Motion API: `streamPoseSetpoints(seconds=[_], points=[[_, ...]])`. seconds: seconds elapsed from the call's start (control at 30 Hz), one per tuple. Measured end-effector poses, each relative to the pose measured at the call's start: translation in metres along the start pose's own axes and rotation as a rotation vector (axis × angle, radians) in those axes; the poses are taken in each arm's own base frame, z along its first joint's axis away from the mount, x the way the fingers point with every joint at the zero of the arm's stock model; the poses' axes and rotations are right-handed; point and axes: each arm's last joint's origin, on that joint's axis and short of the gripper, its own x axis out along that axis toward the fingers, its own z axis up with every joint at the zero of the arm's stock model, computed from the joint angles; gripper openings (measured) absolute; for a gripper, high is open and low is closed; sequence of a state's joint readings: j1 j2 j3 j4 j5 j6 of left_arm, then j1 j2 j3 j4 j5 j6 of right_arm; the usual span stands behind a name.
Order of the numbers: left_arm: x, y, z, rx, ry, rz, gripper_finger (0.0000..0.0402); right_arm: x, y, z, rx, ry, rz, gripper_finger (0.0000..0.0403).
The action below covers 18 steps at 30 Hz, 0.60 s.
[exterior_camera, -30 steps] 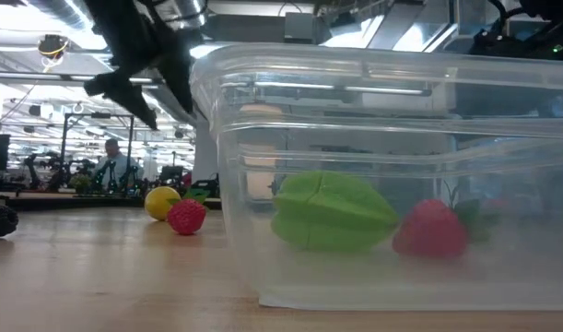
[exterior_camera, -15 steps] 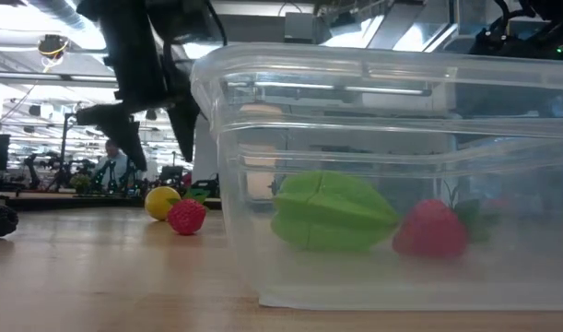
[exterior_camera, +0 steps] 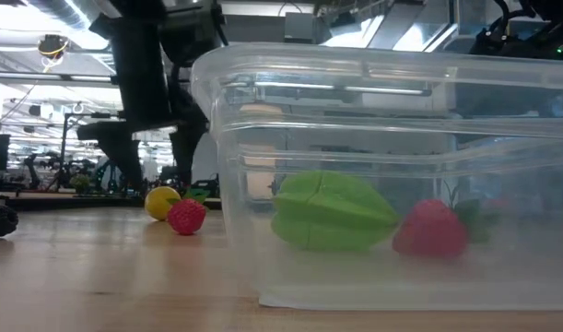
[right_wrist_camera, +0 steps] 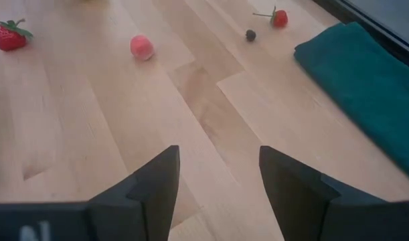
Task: Pick and placing Produce into tupperware
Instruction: Put the yellow lemon into the transparent bin
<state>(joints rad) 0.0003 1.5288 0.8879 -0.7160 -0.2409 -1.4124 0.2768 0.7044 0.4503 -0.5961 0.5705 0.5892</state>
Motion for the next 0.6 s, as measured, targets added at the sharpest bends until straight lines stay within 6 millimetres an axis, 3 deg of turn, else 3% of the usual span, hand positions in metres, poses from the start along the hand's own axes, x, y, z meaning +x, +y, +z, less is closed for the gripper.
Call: streamPoseSetpoints(seconds=[0.6], points=[[0.0023,-0.0042,0.0070,-0.020,-0.013,-0.044,0.0319,0.0000,0.0000,0.0000,-0.017,0.000,0.000,0.0208]])
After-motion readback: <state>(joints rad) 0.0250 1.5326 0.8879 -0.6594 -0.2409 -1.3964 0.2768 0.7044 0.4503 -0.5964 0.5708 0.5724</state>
